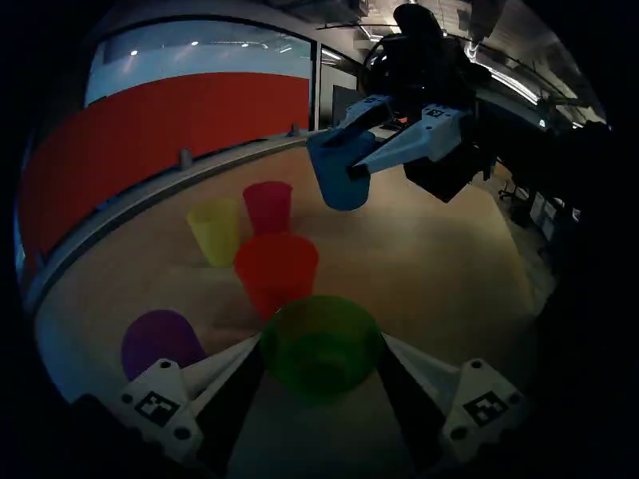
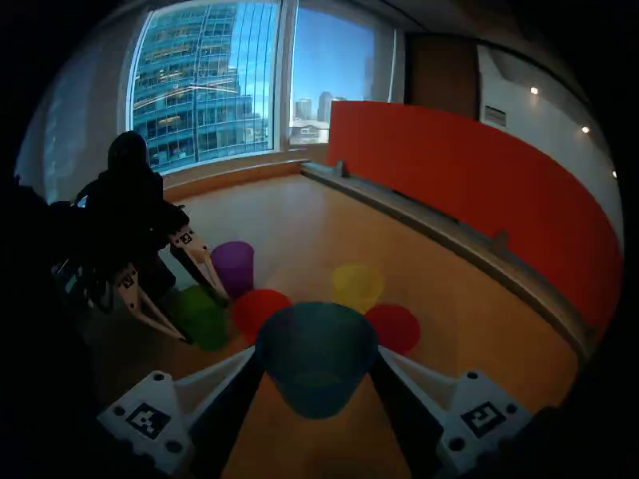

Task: Pour water

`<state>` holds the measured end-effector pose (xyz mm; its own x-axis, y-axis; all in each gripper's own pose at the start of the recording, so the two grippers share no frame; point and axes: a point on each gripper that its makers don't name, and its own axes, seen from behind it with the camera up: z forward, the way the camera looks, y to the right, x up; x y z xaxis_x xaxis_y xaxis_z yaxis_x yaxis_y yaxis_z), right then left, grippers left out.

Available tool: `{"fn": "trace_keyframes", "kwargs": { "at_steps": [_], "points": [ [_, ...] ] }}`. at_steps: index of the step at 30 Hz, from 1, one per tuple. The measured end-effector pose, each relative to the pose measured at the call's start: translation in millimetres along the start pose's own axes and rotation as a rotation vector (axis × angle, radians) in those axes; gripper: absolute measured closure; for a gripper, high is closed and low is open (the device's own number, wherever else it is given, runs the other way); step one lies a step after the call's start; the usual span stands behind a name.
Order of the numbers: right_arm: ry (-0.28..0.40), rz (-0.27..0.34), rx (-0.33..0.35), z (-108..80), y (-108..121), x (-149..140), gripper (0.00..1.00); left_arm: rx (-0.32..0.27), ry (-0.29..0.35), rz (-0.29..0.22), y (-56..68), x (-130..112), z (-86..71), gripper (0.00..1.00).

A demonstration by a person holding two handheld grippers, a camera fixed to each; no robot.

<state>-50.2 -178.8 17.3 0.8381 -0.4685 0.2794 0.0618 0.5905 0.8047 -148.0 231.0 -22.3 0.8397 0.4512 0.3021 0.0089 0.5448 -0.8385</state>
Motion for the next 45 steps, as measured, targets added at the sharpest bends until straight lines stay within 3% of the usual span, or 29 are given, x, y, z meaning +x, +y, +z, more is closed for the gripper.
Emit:
{"fn": "trace_keyframes", "kwargs": {
  "at_steps": [23, 36, 45],
  "points": [
    [-0.045, -0.022, -0.006, 15.6, -4.1, -27.8, 0.10, -0.006, -0.026, -0.016, 3.1, -10.9, -5.7, 0.05],
    [-0.073, -0.049, -0.020, 35.6, -4.0, -52.3, 0.10, 0.036, -0.038, -0.032, 0.7, -30.3, -25.2, 0.05],
    [-0.075, -0.021, -0.020, 45.0, -6.8, -64.0, 0.10, 0.055, 0.002, -0.066, 0.1, -26.9, -40.1, 0.05]
  ]
}}
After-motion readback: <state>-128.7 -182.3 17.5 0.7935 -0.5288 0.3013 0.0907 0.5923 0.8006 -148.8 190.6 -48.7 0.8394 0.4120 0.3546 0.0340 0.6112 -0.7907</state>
